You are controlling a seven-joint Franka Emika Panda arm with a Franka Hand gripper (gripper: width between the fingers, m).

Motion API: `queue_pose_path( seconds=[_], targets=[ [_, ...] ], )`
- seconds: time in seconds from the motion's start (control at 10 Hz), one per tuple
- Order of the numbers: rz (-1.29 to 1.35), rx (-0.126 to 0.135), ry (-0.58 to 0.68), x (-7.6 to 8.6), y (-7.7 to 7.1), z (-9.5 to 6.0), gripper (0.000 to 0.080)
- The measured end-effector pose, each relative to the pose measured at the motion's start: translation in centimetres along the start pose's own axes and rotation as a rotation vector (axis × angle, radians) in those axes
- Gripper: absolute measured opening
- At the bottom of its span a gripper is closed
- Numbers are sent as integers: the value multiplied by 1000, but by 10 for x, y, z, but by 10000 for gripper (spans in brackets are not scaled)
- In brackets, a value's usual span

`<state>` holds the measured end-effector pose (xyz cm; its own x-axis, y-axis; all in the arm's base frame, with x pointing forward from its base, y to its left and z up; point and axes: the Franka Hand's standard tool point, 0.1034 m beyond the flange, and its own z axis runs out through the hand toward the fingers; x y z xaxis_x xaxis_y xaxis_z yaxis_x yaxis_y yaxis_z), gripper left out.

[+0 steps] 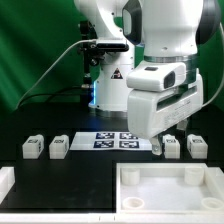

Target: Assemble one leg

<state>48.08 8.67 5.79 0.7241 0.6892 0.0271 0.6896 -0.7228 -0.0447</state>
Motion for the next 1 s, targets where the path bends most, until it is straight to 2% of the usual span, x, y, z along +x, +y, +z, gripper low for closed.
queue_pose_path(
  seconds=[0.2,0.3,0.4,0.7,0.8,0.9,1.0],
  targets=[
    [444,36,2,13,-45,5,649],
    [512,37,-1,21,-59,6,649],
    [691,44,-9,28,-71,7,649],
    [730,65,-57,25,-72,7,649],
    [729,63,-46,28,-72,6,649],
    [759,78,-137,18,-86,9,649],
    [763,109,-273,13,-98,7,649]
  ],
)
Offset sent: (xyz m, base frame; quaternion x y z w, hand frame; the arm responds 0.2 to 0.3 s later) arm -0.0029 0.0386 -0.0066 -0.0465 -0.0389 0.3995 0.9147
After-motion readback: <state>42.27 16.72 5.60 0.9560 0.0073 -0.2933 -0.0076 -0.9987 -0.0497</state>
